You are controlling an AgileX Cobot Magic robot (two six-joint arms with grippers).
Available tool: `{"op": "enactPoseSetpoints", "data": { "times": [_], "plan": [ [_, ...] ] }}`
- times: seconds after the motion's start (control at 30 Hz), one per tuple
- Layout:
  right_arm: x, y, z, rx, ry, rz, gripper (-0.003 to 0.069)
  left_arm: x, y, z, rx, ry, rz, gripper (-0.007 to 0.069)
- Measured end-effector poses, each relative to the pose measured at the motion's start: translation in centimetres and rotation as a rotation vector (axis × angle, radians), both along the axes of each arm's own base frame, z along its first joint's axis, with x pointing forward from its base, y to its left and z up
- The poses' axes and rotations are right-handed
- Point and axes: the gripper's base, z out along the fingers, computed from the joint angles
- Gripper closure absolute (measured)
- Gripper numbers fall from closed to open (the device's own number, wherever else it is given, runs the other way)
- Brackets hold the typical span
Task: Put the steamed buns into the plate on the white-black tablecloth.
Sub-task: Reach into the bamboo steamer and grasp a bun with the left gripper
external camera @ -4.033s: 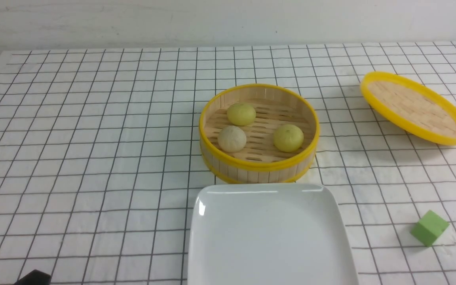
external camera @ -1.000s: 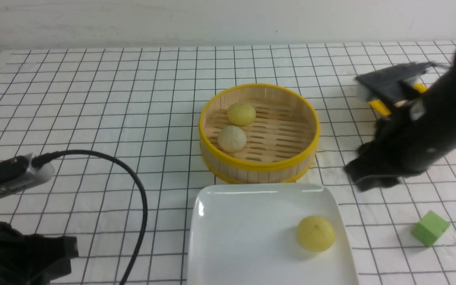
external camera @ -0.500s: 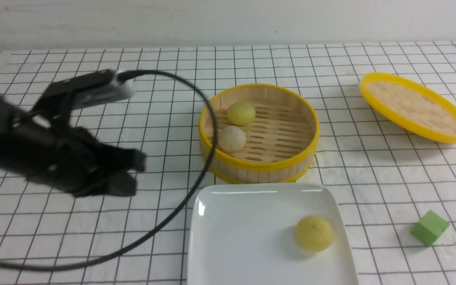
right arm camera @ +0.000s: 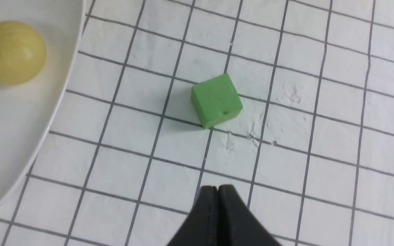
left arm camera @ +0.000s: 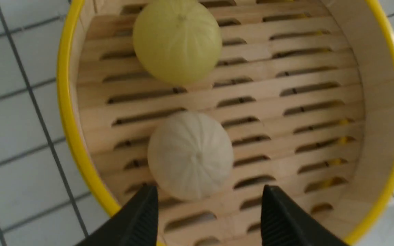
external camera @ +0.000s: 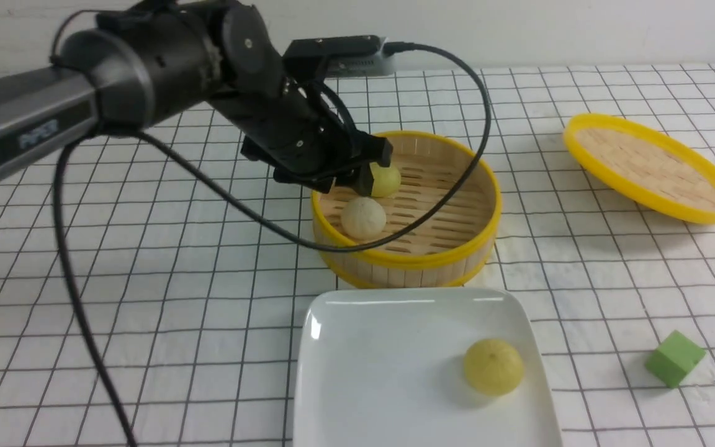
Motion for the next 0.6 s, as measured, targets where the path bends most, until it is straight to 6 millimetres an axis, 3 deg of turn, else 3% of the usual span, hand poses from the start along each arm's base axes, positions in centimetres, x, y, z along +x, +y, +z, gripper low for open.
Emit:
{"op": "enactPoseSetpoints", "data": {
  "times": [0.17,0.43,0.6],
  "plan": [
    [0.0,0.0,0.0,0.001,-0.002,0.0,0.0662,2.8,-1.1,-2.5,0.041,-0.014,-0.014,0.0228],
    [0.0,0.0,0.0,0.001,-0.002,0.0,0.0657,4.3,-1.6,-6.8,0.09,0.013,-0.016,0.0317],
    [0.0,0.0,0.0,0.0,-0.001,0.0,0.0654,4.1,-1.6,-6.1,0.059,0.059,0.027,0.0543]
  ]
}}
